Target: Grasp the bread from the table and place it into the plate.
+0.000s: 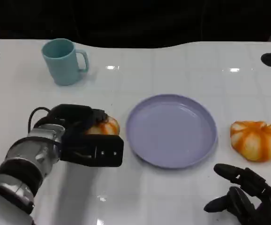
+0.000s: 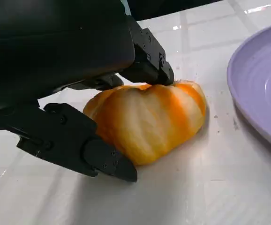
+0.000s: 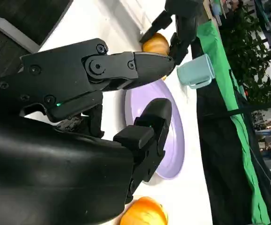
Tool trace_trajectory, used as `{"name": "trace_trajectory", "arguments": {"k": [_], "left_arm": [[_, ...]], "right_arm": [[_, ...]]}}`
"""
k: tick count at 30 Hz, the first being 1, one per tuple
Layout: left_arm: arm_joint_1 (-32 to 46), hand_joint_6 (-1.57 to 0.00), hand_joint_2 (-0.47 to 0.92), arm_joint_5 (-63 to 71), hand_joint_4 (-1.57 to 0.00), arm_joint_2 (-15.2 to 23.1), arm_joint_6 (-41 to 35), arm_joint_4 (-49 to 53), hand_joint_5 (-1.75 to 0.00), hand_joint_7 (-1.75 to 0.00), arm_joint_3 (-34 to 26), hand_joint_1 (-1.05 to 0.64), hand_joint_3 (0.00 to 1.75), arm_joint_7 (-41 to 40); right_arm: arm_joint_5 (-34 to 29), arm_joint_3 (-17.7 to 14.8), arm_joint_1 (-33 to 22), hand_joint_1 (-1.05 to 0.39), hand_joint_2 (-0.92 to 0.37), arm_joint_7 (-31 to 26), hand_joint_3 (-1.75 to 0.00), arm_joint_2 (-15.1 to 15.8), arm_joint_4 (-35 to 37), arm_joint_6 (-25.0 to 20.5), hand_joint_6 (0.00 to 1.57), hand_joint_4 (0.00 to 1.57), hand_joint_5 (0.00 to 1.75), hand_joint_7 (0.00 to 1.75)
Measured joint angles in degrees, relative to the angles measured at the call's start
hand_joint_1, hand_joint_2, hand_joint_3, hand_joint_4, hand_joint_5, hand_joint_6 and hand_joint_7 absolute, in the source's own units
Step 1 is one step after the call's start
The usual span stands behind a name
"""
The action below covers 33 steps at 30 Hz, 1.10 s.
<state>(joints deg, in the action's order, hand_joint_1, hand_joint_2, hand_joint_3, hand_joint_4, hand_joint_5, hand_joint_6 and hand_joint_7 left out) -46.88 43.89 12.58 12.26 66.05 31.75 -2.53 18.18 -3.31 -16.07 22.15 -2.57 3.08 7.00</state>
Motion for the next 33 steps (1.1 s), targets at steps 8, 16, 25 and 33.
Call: {"name": "trace_trajectory", "arguments": {"k": [8,16,25,33], "left_arm": [[0.48,-0.61,0.92,-0.57,-0.84,-0.09,3.52,2.41,-1.74,-1.74,-0.78,-0.25,0.40,-10.87],[1.54,-0.59,0.70,-7.64,-0.80,-0.89,5.35,2.02,-1.75,-1.75,-6.71,-0.17,0.77,-15.58],[2.30,-0.59,0.60,-11.12,-0.78,-1.42,6.59,-0.35,-1.75,-1.75,-9.46,-0.15,1.00,-15.77],[2.37,-0.67,0.50,-11.74,-0.88,-2.08,11.81,-5.58,-1.75,-1.75,-9.55,-0.15,1.21,-14.66]], "right_arm": [[0.09,-0.15,-0.08,-0.76,-0.92,0.07,-0.29,0.02,-0.18,-0.02,0.80,0.74,1.12,0.64],[0.09,-0.46,-0.06,-0.76,-0.92,0.06,-0.29,0.09,-0.36,-0.12,0.79,0.75,1.12,0.64],[0.50,-0.55,0.02,-0.75,-0.92,0.62,-0.29,0.12,-0.33,-0.12,0.79,0.74,1.12,0.64],[0.50,-0.57,0.31,-0.75,-0.92,0.63,-0.29,0.16,-0.29,-0.12,0.79,0.74,1.11,0.65]]}}
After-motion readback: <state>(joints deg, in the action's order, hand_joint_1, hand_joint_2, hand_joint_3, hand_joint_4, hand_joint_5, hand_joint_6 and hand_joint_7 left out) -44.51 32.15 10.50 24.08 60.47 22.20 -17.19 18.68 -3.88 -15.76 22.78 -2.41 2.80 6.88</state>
